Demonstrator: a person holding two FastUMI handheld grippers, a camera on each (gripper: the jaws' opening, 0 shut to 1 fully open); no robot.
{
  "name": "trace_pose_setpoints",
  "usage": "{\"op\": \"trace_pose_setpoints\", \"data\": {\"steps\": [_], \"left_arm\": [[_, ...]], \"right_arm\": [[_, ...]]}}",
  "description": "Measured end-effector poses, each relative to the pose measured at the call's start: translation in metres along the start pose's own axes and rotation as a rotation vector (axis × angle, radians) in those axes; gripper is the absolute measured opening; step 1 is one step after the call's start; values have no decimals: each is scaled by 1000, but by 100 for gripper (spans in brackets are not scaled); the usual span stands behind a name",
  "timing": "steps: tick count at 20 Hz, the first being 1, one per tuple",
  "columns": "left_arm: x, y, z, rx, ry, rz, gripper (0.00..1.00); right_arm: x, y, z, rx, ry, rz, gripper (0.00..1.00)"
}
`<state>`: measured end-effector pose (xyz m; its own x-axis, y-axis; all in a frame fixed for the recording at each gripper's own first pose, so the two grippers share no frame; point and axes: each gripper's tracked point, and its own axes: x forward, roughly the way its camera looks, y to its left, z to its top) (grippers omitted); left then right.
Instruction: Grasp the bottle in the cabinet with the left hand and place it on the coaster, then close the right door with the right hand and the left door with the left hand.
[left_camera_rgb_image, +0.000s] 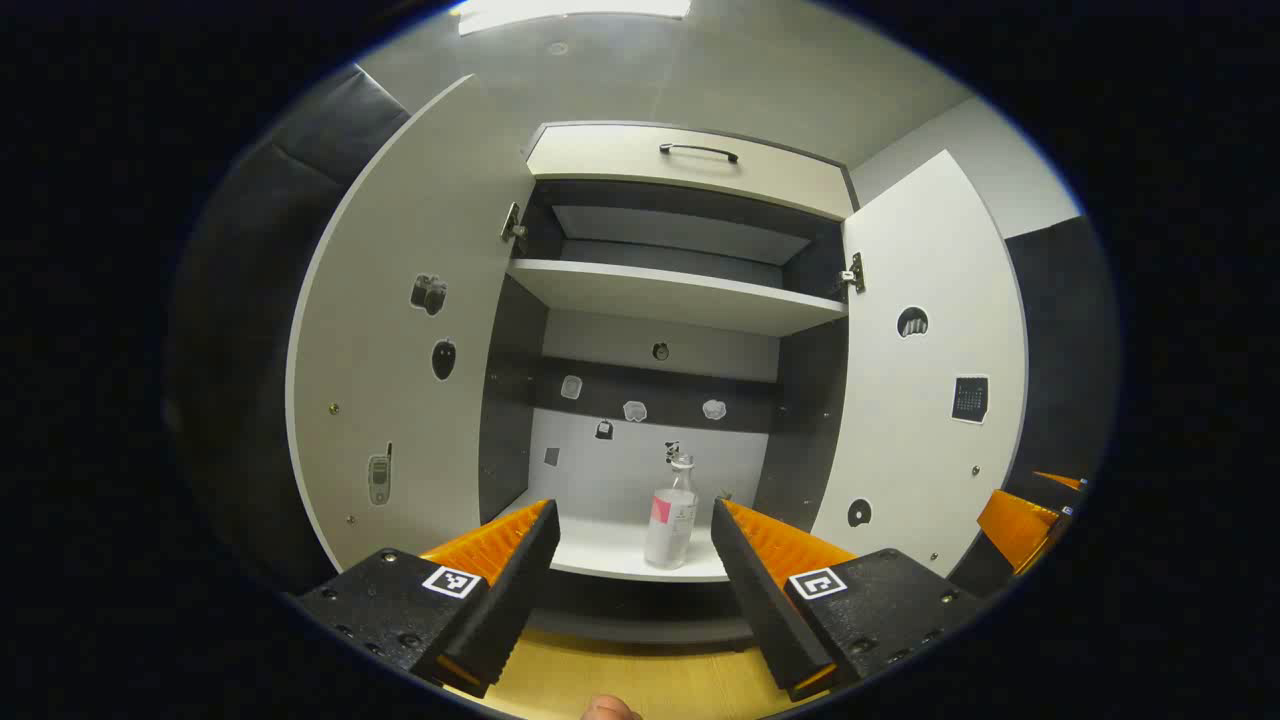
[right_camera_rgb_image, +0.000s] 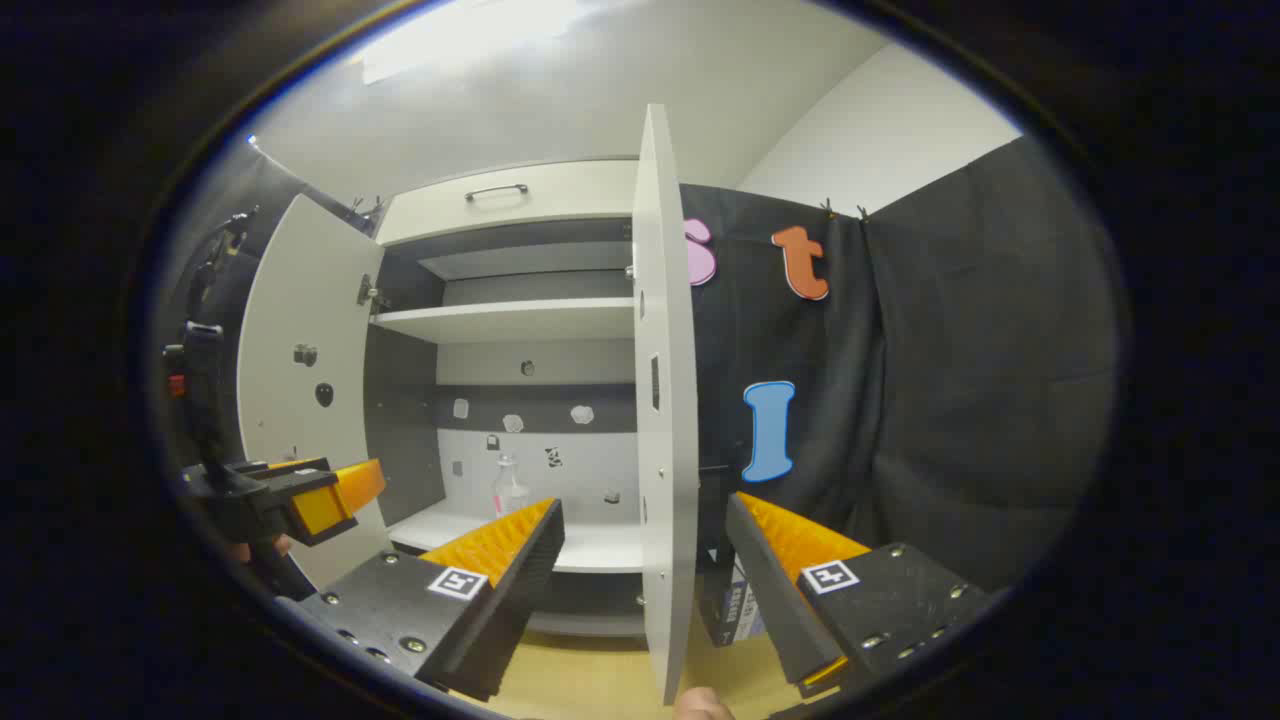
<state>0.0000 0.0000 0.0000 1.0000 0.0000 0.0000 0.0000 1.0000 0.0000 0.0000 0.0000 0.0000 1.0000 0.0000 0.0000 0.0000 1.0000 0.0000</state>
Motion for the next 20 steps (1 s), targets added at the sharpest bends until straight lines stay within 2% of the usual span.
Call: {"op": "trace_pose_setpoints", "data": {"steps": [7, 8, 11, 12, 19, 20], "left_arm": [[0, -8, 0, -13, -1, -2, 96], [0, -9, 1, -14, -2, -2, 96], [-1, -11, 0, -3, -2, -1, 96], [-2, -11, 0, -1, -4, -1, 96], [-2, -11, -2, 3, 4, 2, 96], [-1, -11, -3, 4, 7, 2, 96]], "right_arm": [[1, -16, 1, -12, -9, -20, 99], [1, -17, 1, -14, -7, -21, 96], [2, -23, 1, -16, -7, -25, 96], [1, -24, 1, -16, -8, -27, 99], [3, -29, -2, -27, -3, -33, 96], [3, -31, -2, -29, -3, -37, 99]]}}
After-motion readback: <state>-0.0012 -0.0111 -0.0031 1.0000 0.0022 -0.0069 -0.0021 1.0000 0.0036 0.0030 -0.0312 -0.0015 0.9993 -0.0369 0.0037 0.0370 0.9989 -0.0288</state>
